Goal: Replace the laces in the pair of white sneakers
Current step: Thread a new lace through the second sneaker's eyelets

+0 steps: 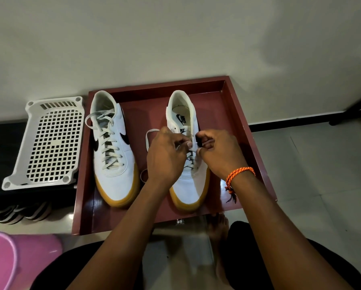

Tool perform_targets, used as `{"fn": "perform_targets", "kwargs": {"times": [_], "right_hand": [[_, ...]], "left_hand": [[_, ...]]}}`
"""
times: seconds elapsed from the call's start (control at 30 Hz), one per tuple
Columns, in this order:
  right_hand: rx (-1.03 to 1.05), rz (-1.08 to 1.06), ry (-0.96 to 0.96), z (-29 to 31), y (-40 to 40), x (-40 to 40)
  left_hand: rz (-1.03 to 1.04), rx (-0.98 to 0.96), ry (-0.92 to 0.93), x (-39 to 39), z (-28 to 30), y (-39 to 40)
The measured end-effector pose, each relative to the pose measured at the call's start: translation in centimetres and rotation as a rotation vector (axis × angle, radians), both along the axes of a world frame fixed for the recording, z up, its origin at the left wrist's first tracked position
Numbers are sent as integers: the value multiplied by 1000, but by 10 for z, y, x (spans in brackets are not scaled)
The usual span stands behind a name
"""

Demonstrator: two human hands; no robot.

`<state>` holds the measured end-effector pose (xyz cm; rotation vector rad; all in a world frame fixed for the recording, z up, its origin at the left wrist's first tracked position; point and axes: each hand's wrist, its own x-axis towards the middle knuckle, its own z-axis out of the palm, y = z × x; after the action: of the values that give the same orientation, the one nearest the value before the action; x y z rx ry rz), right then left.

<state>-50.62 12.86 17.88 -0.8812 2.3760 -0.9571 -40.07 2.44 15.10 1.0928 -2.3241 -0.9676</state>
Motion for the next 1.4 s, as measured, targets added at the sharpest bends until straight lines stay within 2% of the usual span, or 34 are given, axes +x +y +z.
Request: {"fn": "perform_targets", "kwargs": {"times": [0.17, 0.33, 0.43, 0.6, 0.77, 0.93, 1.07, 1.27, 1.33, 1.37, 1.4], "right_hand": [[-14, -10, 20, 1, 1, 2], [-76, -73, 41, -1, -1, 3], [-68, -87, 87, 0, -4, 3], [-49, -126, 10, -3, -5, 2], [-73, -70, 46, -4, -5, -1], [-214, 38, -73, 2, -3, -5], [-318, 50, -270, 6, -1, -5], [-656, 113, -580, 22, -5, -3], [-774, 55, -680, 27, -5, -4], [-800, -15, -689, 26, -5, -6], [-772, -95, -619, 21, -5, -10]], "left_hand": [[19, 40, -5, -2, -1, 4], [-89, 66, -12, 3, 5, -2], [-134, 64, -78, 6, 8, -5], [-140, 21, -164, 6, 10, -2], [-130, 11, -191, 6, 13, -1], [-131, 29, -177, 7, 13, -3], [-141, 36, -170, 7, 13, -3], [-134, 4, -191, 8, 14, -2], [-130, 3, -184, 8, 12, -2], [-125, -4, -184, 8, 12, -1], [-122, -8, -182, 8, 11, -1]]}}
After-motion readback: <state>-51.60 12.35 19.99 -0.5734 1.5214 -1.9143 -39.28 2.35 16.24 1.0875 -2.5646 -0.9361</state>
